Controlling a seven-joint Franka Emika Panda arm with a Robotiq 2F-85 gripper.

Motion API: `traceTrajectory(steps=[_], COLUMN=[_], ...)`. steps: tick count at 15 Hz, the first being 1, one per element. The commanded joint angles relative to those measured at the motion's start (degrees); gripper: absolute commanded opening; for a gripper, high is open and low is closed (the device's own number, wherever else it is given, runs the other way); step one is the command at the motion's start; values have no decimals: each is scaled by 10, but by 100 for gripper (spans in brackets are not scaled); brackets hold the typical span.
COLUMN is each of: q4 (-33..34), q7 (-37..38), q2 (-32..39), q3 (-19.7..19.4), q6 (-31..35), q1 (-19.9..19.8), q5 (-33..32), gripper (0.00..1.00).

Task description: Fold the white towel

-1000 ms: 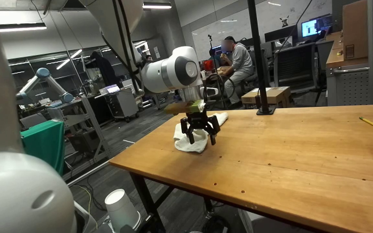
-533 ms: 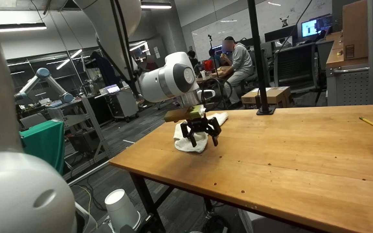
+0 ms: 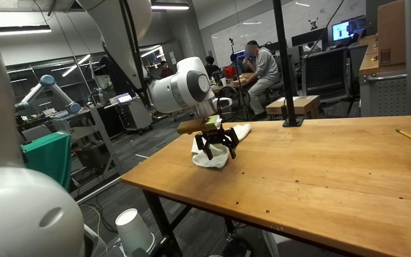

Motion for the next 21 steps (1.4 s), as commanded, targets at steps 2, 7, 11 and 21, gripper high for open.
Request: traceTrajectory(steps=[2, 7, 11, 21], q4=[-2, 2, 5, 9], q7=[-10, -6, -4, 2], q2=[-10, 3, 17, 34], q3=[13, 14, 11, 4], q6=[13, 27, 32, 40], q1=[2, 4, 4, 8], q5=[31, 20, 16, 5], gripper=[100, 100, 100, 92])
